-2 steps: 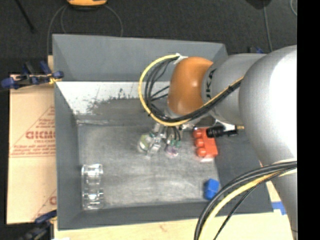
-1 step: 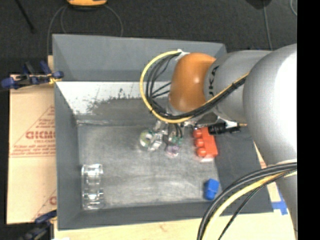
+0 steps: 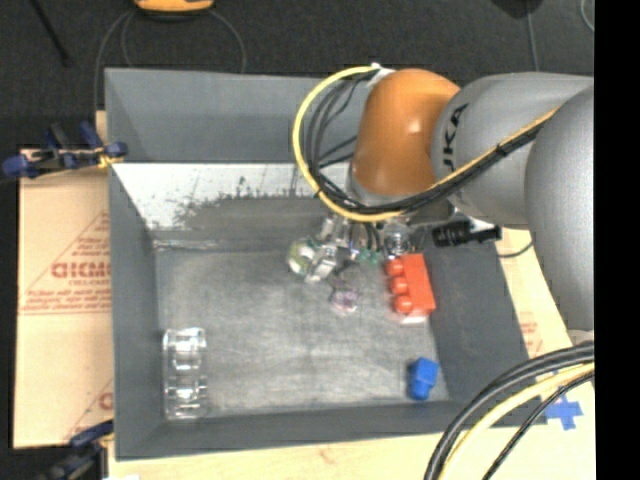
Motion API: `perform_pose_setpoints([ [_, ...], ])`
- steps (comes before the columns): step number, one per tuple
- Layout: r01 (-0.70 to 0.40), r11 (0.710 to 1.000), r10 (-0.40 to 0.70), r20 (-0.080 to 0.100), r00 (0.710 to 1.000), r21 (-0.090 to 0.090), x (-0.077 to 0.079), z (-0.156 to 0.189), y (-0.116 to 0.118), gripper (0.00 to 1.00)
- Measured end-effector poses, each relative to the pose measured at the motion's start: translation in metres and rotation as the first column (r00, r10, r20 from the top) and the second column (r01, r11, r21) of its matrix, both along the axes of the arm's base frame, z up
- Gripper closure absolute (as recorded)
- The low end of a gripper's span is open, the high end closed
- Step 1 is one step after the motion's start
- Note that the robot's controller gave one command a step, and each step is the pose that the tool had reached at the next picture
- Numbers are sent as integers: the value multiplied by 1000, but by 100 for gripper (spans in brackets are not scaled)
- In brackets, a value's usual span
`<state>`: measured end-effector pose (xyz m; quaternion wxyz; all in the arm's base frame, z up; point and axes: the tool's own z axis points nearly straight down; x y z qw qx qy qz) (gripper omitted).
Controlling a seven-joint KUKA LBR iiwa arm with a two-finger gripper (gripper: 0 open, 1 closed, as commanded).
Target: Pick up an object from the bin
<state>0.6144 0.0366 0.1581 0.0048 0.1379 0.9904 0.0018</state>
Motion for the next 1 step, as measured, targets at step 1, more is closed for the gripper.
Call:
perform_pose_setpoints([
  [1,-2,1000,2,-5,1000,-1,1,3,0,100],
])
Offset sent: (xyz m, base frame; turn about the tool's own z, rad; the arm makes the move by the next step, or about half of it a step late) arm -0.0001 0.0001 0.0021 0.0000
